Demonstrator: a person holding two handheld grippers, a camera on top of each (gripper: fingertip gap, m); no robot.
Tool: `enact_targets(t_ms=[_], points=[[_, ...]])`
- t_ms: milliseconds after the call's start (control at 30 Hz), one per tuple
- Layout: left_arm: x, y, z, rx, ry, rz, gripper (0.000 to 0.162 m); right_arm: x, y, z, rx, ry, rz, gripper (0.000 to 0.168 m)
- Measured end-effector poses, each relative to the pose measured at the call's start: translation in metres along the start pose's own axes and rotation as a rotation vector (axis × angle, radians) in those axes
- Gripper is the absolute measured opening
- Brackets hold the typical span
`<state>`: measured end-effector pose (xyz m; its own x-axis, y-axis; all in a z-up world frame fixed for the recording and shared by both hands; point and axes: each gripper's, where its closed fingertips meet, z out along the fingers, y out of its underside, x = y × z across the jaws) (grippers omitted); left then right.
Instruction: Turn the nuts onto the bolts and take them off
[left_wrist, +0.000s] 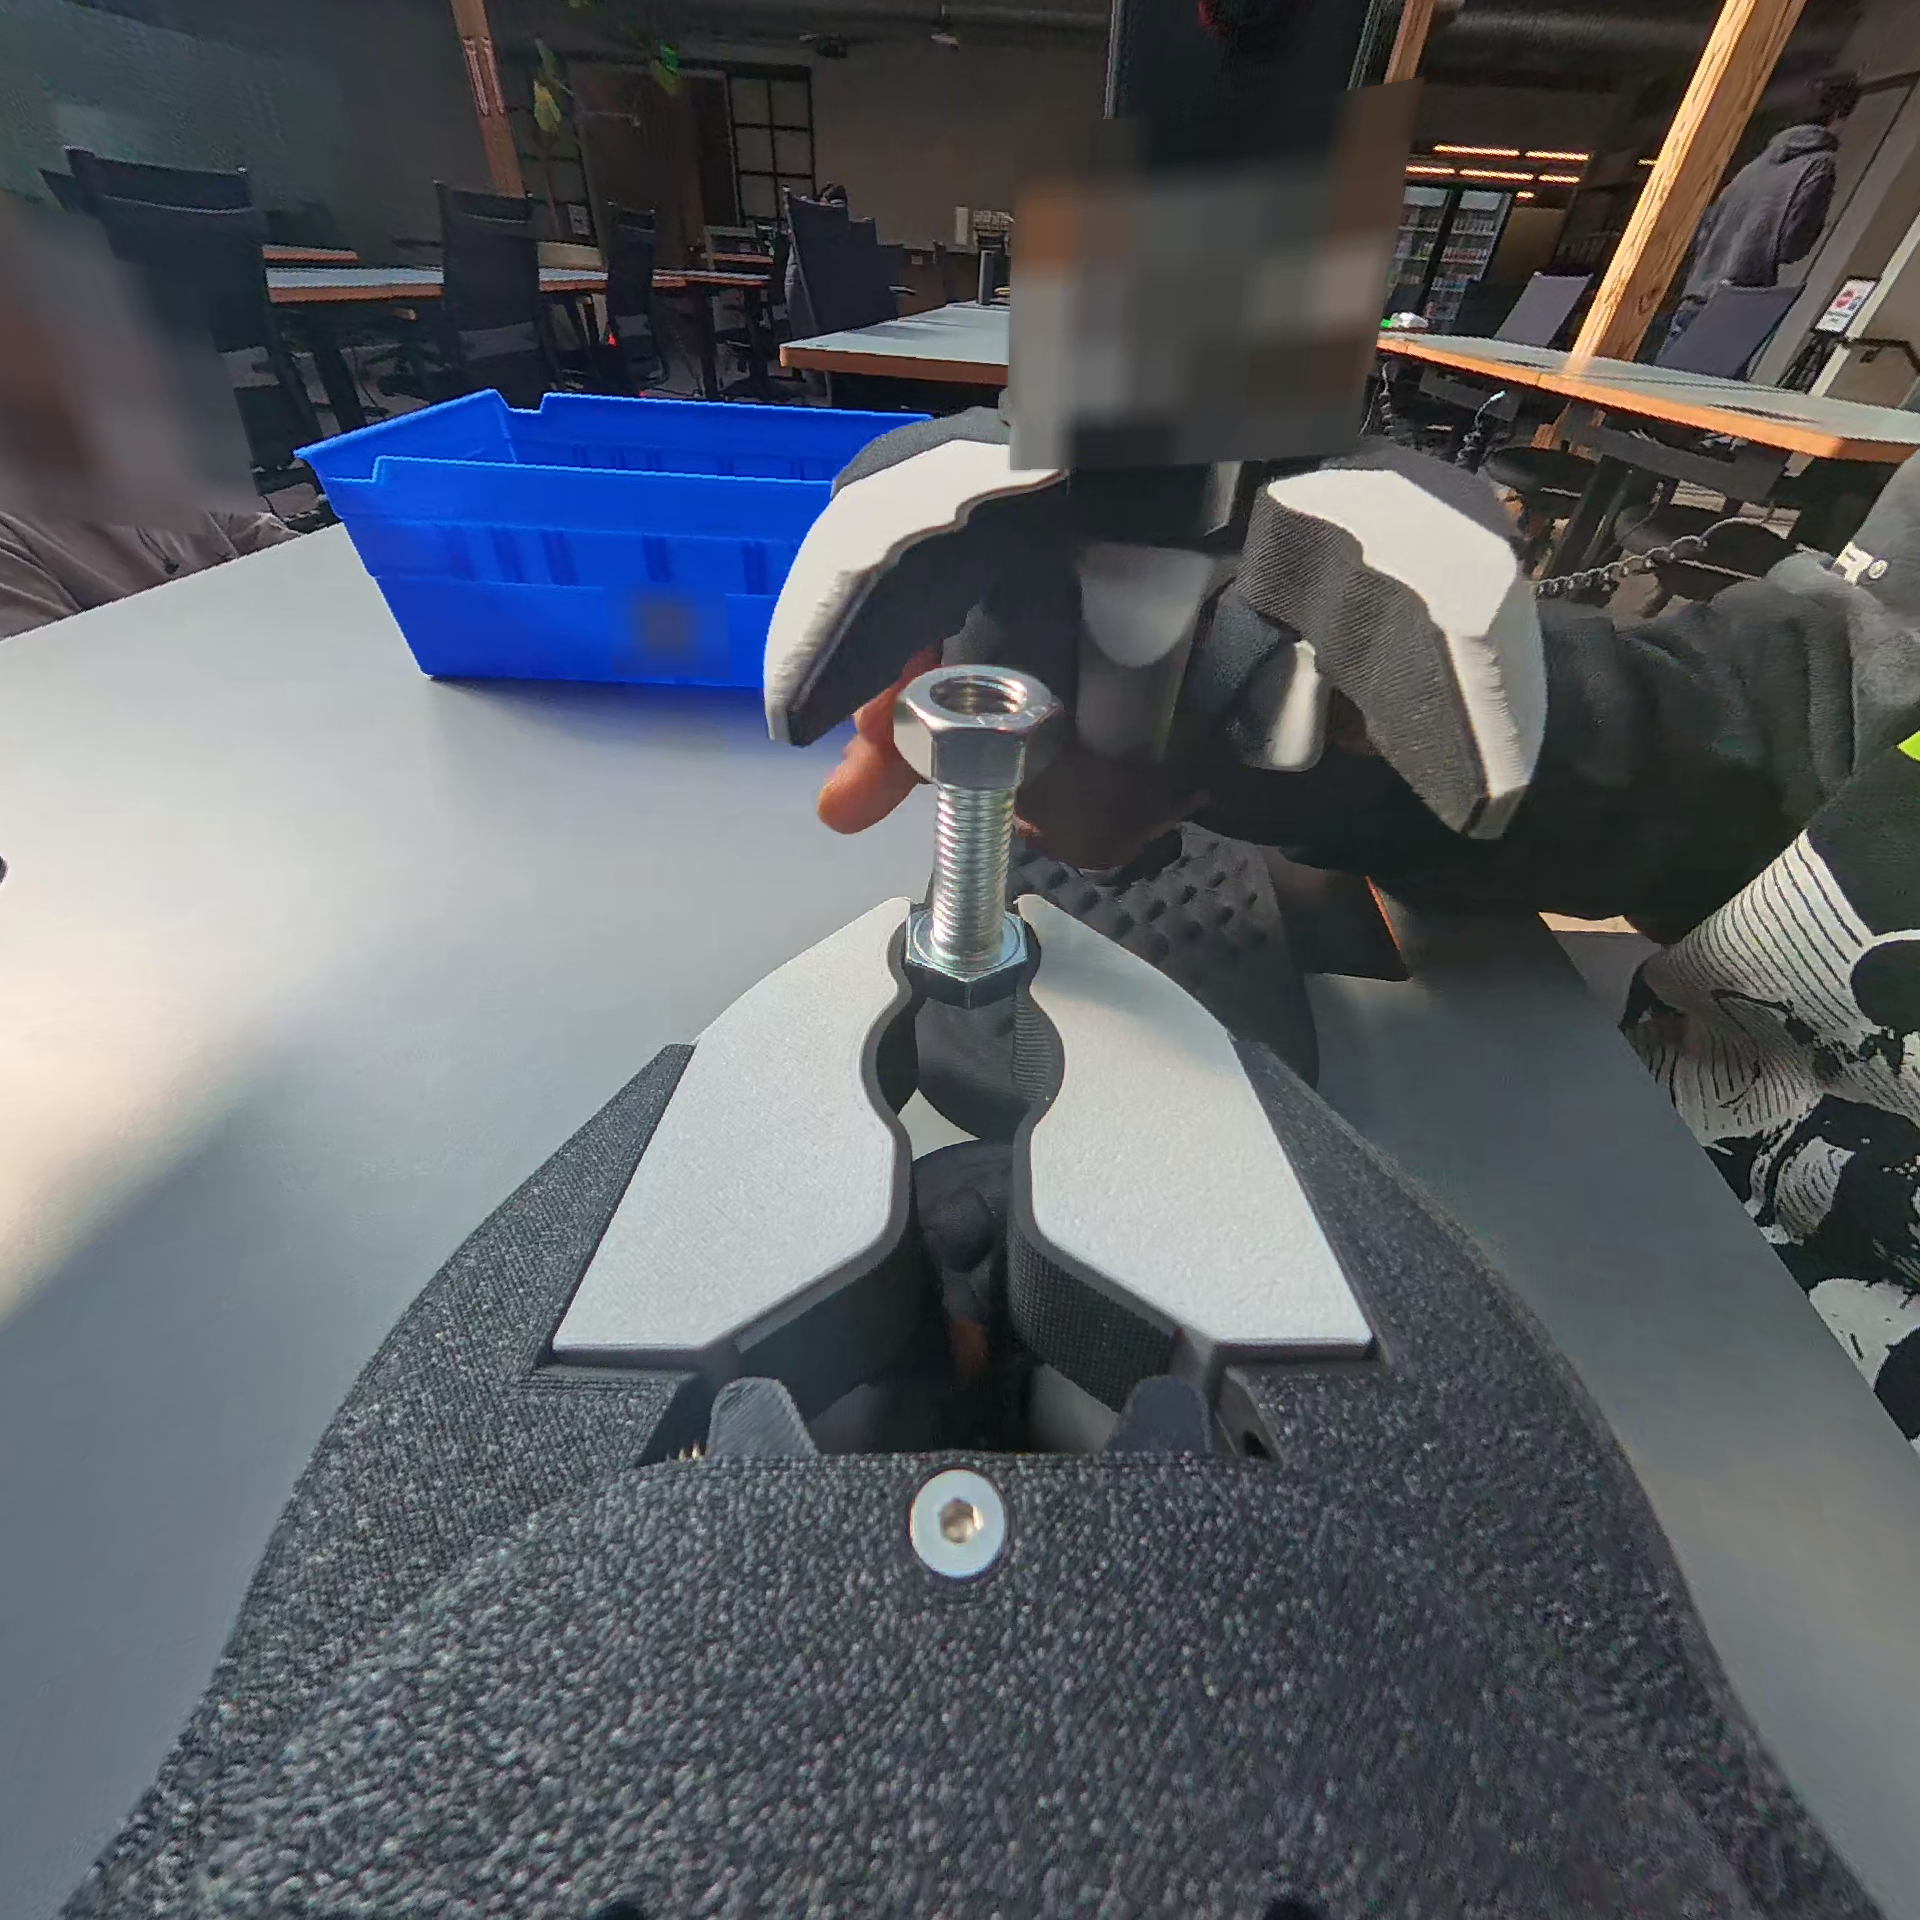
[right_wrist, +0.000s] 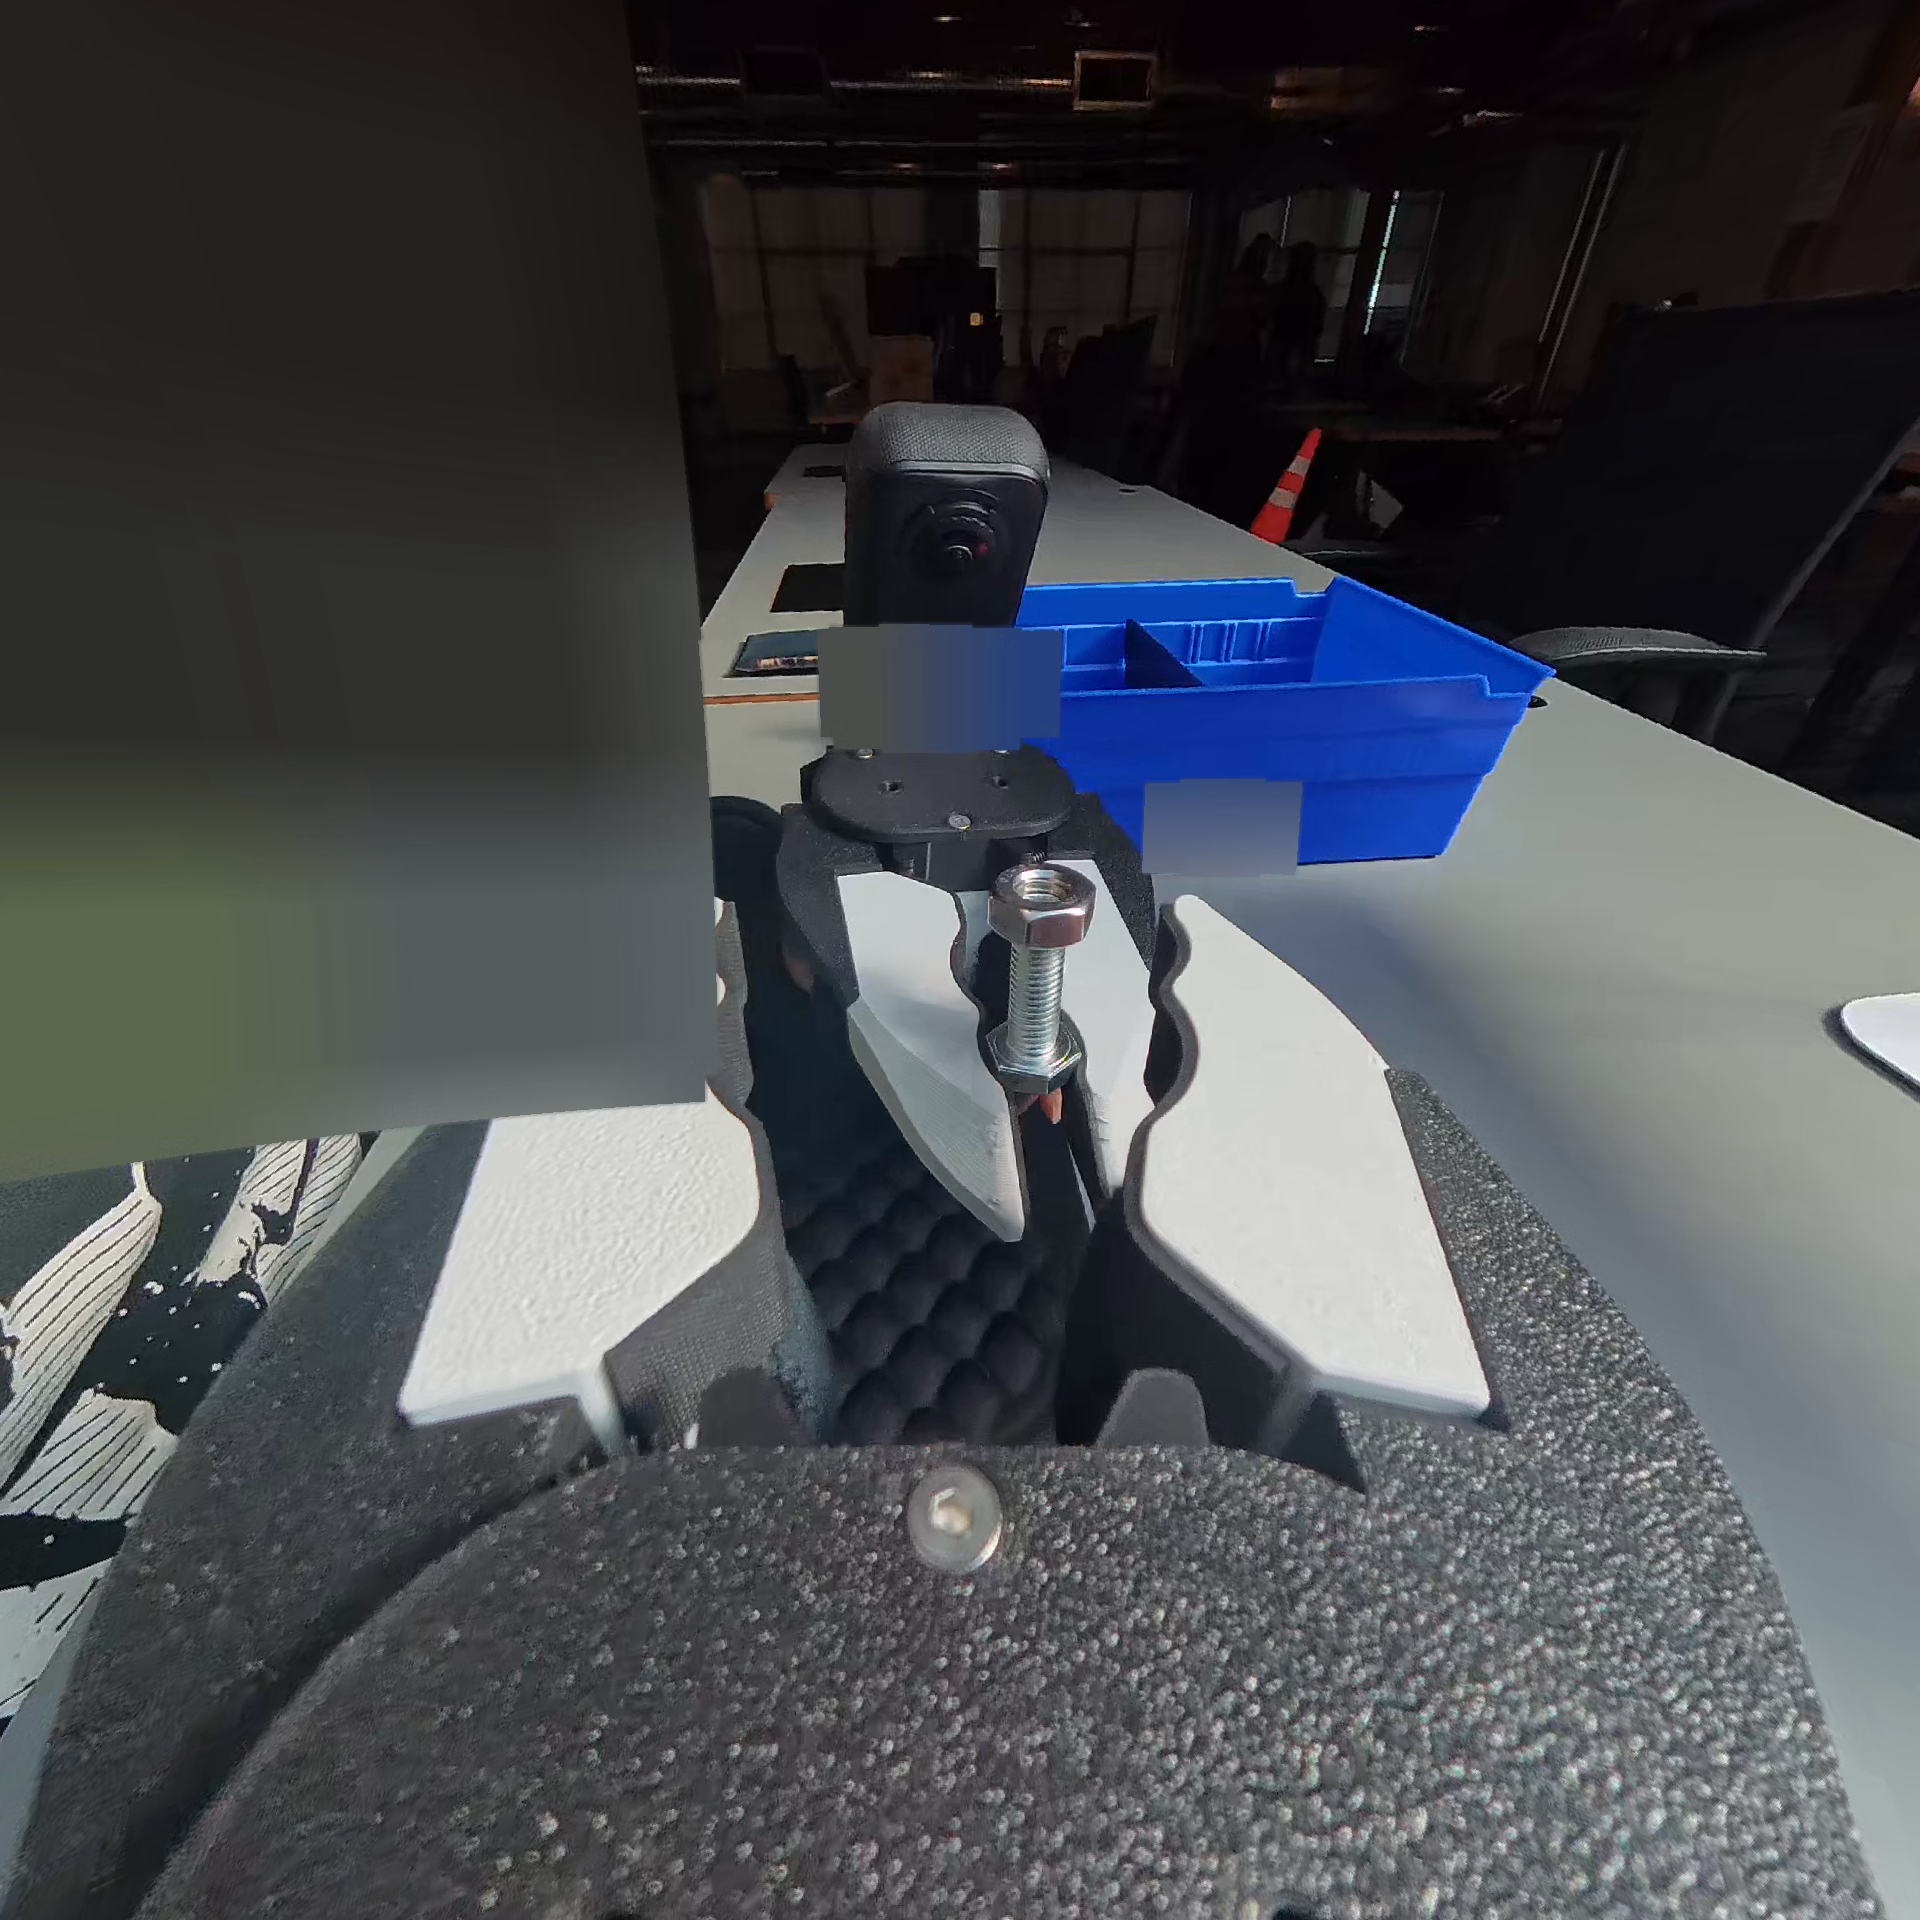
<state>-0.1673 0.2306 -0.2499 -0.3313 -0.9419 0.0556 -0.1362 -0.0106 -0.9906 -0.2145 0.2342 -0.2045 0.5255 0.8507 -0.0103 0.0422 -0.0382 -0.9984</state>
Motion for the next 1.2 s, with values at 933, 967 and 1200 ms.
enact_targets(t_ms=[933,967,1200], points=[[-0.001,0.001,0.0,-0.001,-0.003,-0.005,0.013,-0.01,-0.005,-0.018,0.039,0.032,-0.037,0.005],[-0.001,0.0,0.0,0.0,-0.004,-0.005,0.013,-0.008,-0.006,-0.019,0.045,0.042,-0.038,0.004],[0.0,0.001,0.0,-0.001,0.001,-0.005,0.013,0.007,-0.002,-0.02,0.028,0.079,-0.02,0.042]])
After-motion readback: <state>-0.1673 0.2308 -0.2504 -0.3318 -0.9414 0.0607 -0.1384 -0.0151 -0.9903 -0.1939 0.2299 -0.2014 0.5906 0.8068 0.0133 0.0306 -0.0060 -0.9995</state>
